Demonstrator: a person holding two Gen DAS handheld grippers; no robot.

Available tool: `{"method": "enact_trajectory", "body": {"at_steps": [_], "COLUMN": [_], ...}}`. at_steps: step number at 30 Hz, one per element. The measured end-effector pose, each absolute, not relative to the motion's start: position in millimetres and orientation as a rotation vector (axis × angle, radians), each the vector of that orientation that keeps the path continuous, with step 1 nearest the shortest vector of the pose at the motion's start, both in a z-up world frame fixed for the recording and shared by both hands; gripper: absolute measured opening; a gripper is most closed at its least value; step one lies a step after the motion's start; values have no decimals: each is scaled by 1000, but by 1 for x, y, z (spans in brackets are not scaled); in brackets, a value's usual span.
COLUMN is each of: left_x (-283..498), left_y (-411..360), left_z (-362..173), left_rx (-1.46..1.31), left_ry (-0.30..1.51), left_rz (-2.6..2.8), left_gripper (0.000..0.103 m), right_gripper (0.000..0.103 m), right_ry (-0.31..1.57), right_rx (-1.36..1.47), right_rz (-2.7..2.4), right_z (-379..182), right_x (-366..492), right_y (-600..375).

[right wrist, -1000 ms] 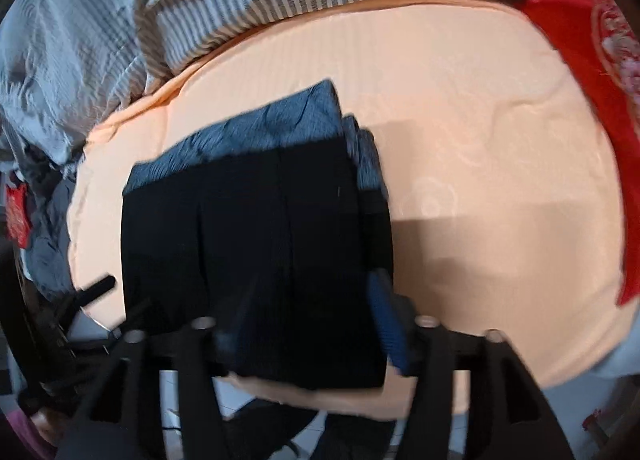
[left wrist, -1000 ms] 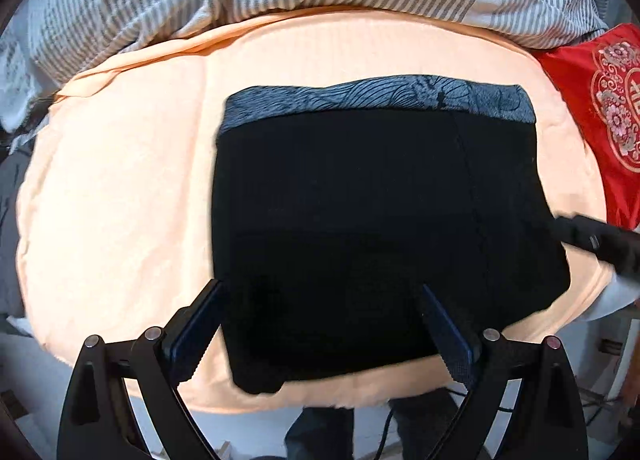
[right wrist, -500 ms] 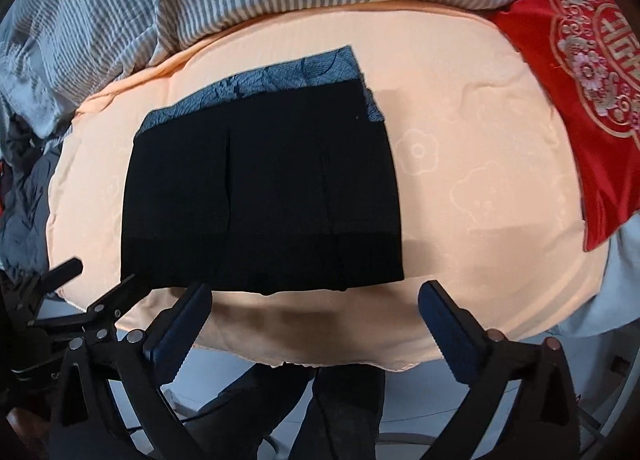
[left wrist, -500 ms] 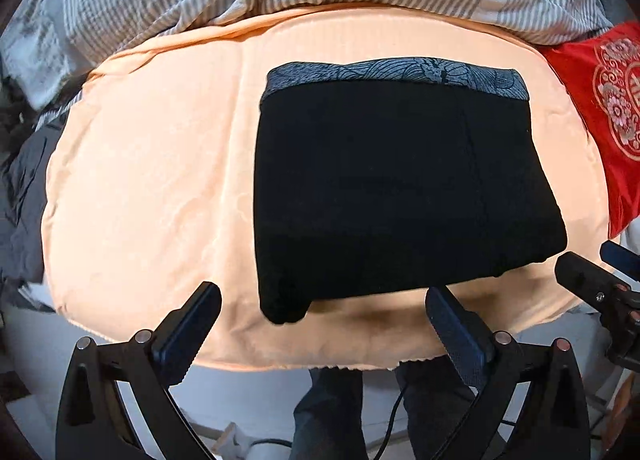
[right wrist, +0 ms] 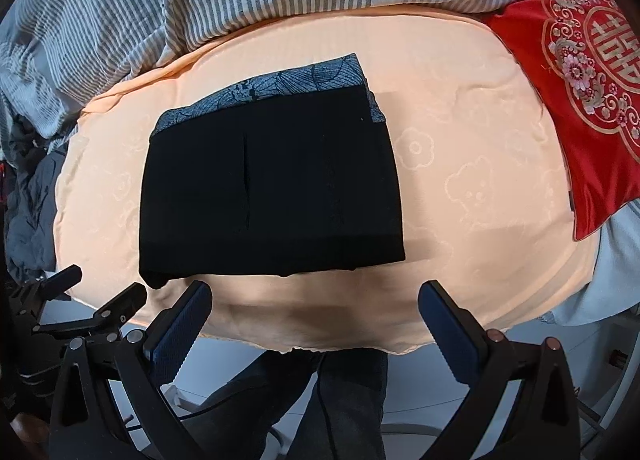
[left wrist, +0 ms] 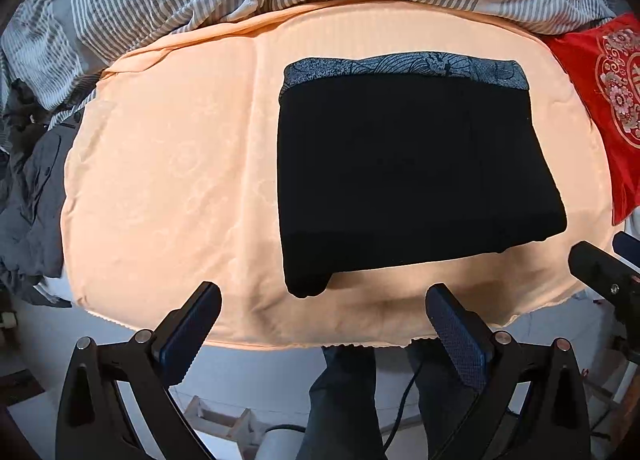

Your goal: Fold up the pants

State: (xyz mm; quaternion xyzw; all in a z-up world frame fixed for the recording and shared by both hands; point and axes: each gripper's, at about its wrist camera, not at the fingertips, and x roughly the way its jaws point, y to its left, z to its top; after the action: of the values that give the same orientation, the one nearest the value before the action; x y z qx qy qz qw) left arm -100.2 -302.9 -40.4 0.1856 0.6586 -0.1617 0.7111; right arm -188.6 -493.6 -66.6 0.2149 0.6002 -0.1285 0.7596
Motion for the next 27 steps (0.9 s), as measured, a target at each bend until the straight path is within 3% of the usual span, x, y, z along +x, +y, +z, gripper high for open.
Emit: {"method": "enact_trajectory", "body": {"at_steps": [27], "left_x": [-104], "left_y": [-299], "left_z": [-26], "left_rx": [371], "left_ry": [1448], "left_rz": [-356], "left_gripper": [103], "right_gripper": [103], "right_ry": [1323], "right_rx": [425], "right_rz": [-244], "right_z": [-52], "right_x": [-183], "right_y": [-480]}}
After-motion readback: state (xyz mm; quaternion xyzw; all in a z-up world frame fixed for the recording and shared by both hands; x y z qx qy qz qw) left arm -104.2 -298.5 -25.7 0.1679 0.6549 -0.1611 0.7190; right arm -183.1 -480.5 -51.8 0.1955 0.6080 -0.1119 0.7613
